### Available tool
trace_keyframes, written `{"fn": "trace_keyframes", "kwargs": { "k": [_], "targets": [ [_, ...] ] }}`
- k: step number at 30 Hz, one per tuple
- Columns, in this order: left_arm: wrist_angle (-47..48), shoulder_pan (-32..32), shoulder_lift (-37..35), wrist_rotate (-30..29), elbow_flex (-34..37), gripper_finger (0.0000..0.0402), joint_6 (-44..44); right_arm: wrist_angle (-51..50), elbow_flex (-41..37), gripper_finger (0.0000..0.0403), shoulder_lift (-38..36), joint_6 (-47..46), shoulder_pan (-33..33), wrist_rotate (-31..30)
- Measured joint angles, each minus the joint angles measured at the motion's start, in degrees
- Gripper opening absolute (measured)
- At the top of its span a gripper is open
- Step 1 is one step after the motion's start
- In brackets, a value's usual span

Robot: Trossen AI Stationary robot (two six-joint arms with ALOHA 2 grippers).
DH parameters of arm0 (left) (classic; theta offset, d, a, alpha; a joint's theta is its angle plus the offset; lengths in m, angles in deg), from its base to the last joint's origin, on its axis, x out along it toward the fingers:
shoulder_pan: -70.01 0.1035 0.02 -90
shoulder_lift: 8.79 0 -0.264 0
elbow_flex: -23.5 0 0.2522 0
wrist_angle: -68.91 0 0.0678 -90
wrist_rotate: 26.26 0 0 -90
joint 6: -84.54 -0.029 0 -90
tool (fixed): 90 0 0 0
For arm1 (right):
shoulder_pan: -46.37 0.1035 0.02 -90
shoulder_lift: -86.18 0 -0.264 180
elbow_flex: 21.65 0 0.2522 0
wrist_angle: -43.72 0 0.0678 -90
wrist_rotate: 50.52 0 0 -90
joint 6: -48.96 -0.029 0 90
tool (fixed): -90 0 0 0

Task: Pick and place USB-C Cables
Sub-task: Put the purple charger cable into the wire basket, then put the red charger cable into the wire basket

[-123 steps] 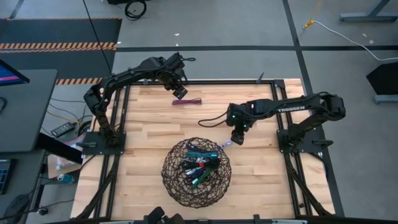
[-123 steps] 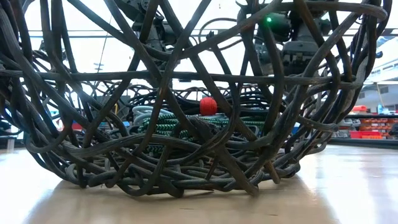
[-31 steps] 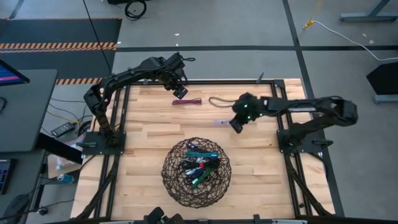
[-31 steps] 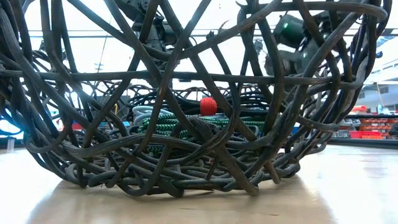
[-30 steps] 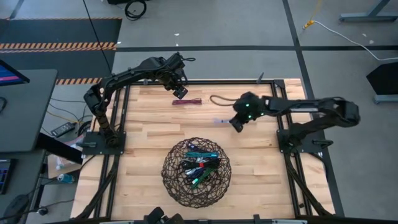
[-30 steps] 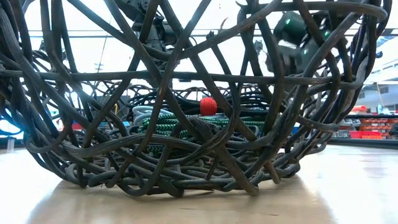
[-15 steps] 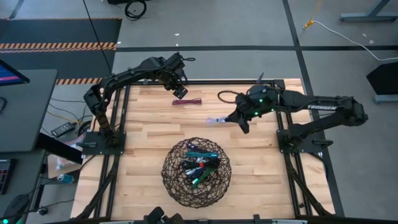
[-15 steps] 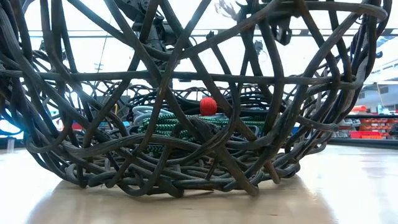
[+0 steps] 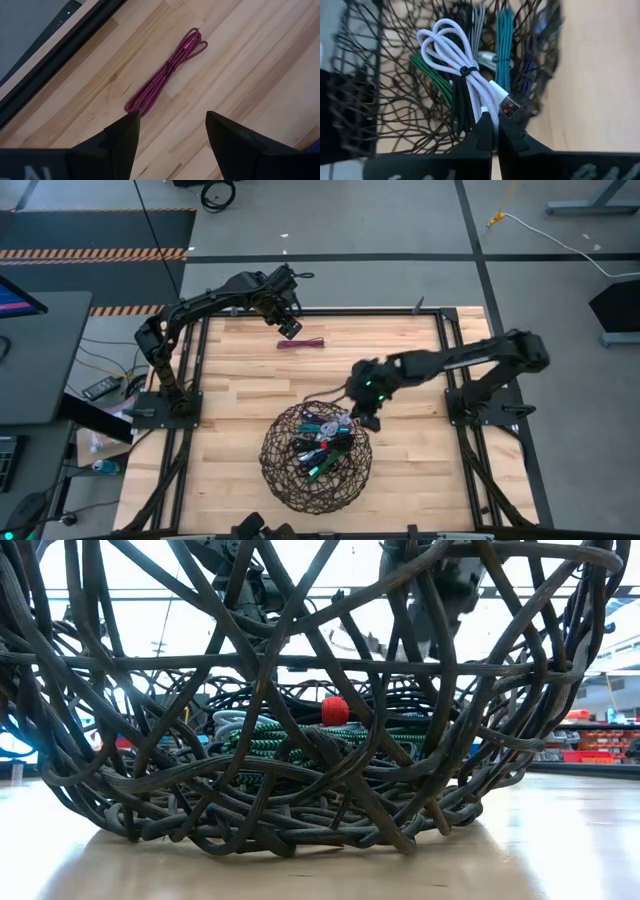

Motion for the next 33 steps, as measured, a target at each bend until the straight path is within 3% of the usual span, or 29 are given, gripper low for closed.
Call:
{"fn": "trace_keyframes", "kwargs": {
  "k": [8,12,21,33],
  "targets": [
    [0.0,0.0,0.0,0.0,0.0,0.0233,-1.0,7.5,0.0,0.0008,7.2,0.0,1.3,0.8],
    [0.1,0.0,0.0,0.0,0.0,0.0233,-1.5,9.5,0.0,0.0043,6.8,-2.7,1.1,0.8],
    [0.1,0.0,0.0,0.0,0.0,0.0233,-1.6,10.2,0.0,0.0128,0.5,-3.2,-0.7,0.7],
    [-7.5,-3.6,3.5,0.0,0.0,0.0233,-9.1,8.4,0.0,0.0138,-13.8,-1.2,-9.3,-1.1]
  ]
}}
